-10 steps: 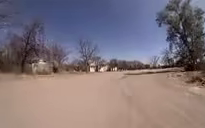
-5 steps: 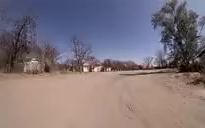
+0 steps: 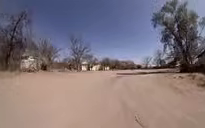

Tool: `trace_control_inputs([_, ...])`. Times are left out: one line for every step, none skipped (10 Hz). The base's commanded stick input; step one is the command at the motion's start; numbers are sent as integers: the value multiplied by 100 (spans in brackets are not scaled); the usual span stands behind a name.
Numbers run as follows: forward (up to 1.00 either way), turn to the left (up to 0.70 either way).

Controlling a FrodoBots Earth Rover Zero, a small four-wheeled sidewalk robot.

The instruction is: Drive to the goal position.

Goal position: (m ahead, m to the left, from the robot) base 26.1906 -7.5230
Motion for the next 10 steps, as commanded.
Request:
trace_control_inputs([100,-27])
trace_control_inputs([100,-27])
trace_control_inputs([100,-24])
trace_control_inputs([100,0])
trace_control_inputs([100,0])
trace_control_inputs([100,0])
trace_control_inputs([100,0])
trace_control_inputs([100,0])
trace_control_inputs([100,0])
trace_control_inputs([100,0])
